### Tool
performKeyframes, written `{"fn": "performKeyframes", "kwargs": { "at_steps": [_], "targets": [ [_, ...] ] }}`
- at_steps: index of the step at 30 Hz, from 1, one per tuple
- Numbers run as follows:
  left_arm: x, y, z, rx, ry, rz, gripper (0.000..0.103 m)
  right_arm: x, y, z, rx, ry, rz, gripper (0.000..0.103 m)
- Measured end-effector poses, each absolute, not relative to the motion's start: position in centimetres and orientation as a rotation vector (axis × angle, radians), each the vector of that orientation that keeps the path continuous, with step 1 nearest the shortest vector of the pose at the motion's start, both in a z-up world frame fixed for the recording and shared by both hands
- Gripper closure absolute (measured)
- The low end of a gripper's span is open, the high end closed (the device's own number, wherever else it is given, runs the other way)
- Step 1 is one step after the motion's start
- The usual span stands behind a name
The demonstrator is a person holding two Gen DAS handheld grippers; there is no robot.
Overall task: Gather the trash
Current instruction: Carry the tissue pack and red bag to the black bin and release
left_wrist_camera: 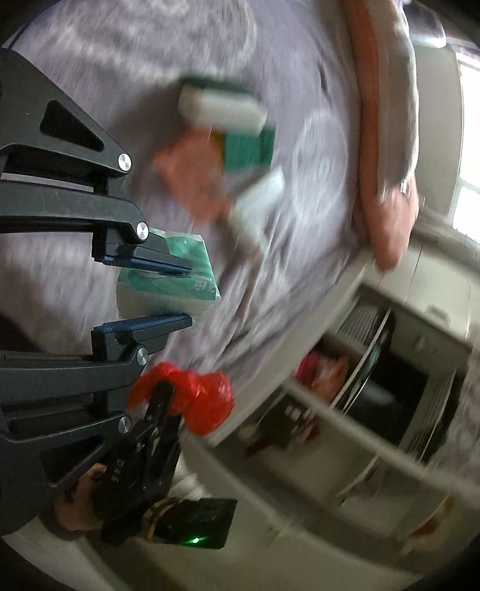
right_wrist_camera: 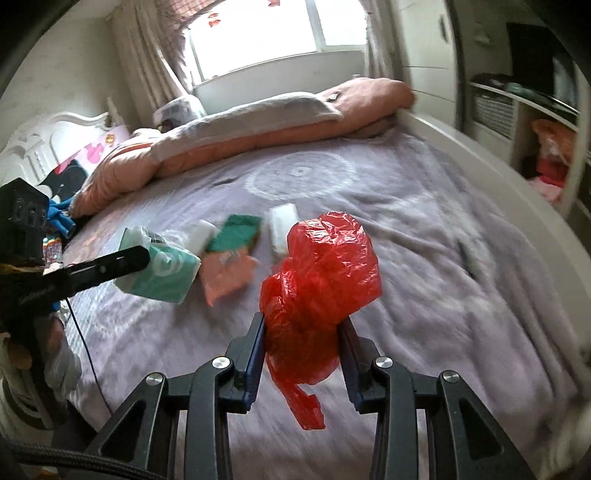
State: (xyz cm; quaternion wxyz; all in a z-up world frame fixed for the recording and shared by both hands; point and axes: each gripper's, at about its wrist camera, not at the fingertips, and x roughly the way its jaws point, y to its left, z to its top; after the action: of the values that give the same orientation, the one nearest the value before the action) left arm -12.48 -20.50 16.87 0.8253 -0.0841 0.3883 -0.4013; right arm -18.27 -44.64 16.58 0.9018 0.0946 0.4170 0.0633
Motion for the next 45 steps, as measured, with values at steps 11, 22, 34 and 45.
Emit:
{"fn": "performKeyframes", "kwargs": {
  "at_steps": [11,22,34,45],
  "targets": [
    [-21.9,-33.2,16.3,-0.104,0.891,-1.183,0.083,-32.7,-55.7,16.0,0.286,0.933,-0.167,0.067],
    [-29.3,-41.7,14.4,-0.03,0.995,-1.431,0.083,-40.9,-61.2,12.7,0.401,1.01,-0.33,0.067],
    [-29.8,-42.1,12.0,-0.058,1.058,-1.463,0.039,-40.9,-62.1,12.1,0.463,0.99,-0.358,0.054],
    [-26.3,-38.4,11.3,0.054,0.969,-1.149,0.039,-37.9,-59.6,12.6,0.415,0.974,-0.295,0.054]
  ]
}}
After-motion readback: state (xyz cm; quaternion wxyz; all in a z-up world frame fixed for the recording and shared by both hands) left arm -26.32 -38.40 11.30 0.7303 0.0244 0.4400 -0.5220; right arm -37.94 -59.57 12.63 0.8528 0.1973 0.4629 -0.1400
